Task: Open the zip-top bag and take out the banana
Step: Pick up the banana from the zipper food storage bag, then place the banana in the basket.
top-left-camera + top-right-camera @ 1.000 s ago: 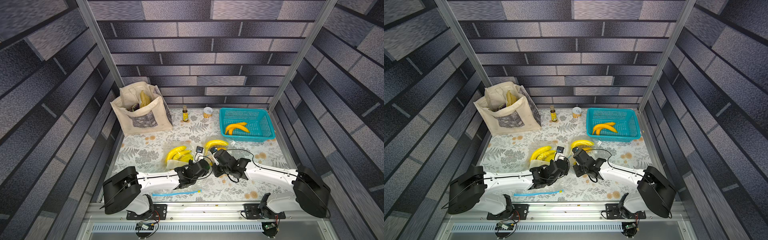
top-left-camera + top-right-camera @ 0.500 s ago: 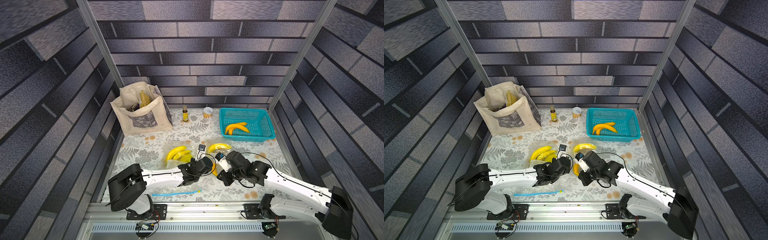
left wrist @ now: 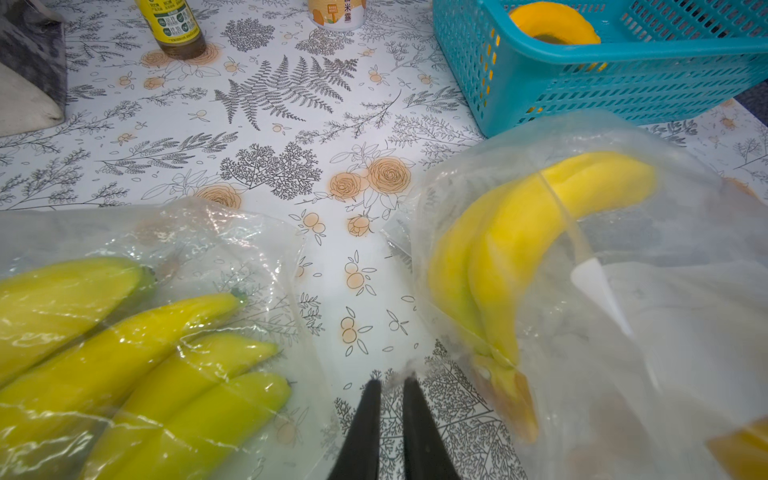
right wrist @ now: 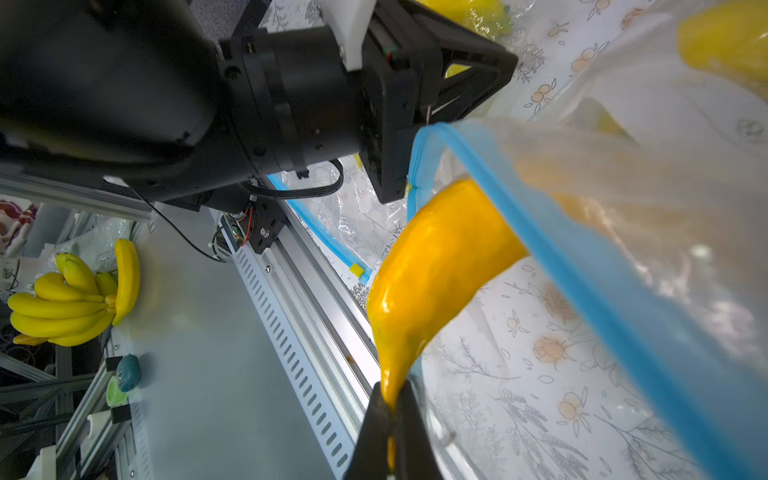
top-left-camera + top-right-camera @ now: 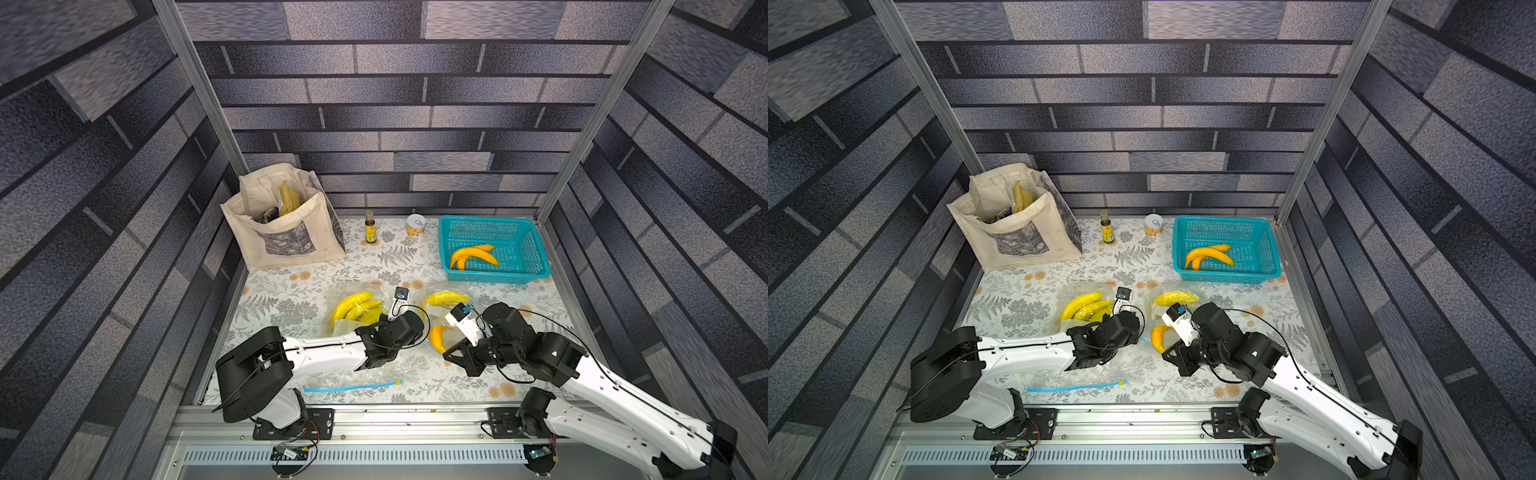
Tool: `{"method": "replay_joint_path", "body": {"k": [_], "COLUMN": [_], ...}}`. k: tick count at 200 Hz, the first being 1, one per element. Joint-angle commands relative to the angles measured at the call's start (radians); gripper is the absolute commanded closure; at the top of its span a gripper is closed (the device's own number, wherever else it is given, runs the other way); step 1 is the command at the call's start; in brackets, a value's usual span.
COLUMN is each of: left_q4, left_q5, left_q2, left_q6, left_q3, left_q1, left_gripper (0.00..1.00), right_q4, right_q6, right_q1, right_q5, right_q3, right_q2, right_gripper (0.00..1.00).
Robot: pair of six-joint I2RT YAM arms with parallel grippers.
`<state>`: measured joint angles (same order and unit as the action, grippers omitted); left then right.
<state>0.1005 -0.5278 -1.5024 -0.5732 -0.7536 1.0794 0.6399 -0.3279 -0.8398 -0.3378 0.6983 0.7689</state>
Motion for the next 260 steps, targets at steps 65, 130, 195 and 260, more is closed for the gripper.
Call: {"method": "replay_joint_path", "body": {"k": [65, 130, 195, 260], "left_q4": [0.081, 0.055, 0.030, 0.000], "left_q5": [0.044, 0.057, 0.086, 0.101], "left_q2": [-0.013, -0.053, -0.027, -0.041], "left_q6": [0.054, 0.050, 0.059, 0.046], "left_q3": [-0.019, -0.076, -0.078, -0.098], "left_q1": [0.060, 0.045, -0.010, -0.028], "left_gripper": [0.83, 0.87, 0.95, 0.97], "right_q4": [-0.162, -0.247, -0.021, 0.239], "right_q6": [-0.088, -0.159, -0.114, -0.008], "right_q1": [0.016, 0.016, 0.017, 0.019], "right_q5": [0.008, -0.202, -0.216, -0.066], "right_q3": [-0.024, -0.022, 0.135, 0.356], "right_q2": [0.027, 0.024, -0.096, -0.134], "right_gripper": [1.00, 1.00, 1.00, 1.00]}}
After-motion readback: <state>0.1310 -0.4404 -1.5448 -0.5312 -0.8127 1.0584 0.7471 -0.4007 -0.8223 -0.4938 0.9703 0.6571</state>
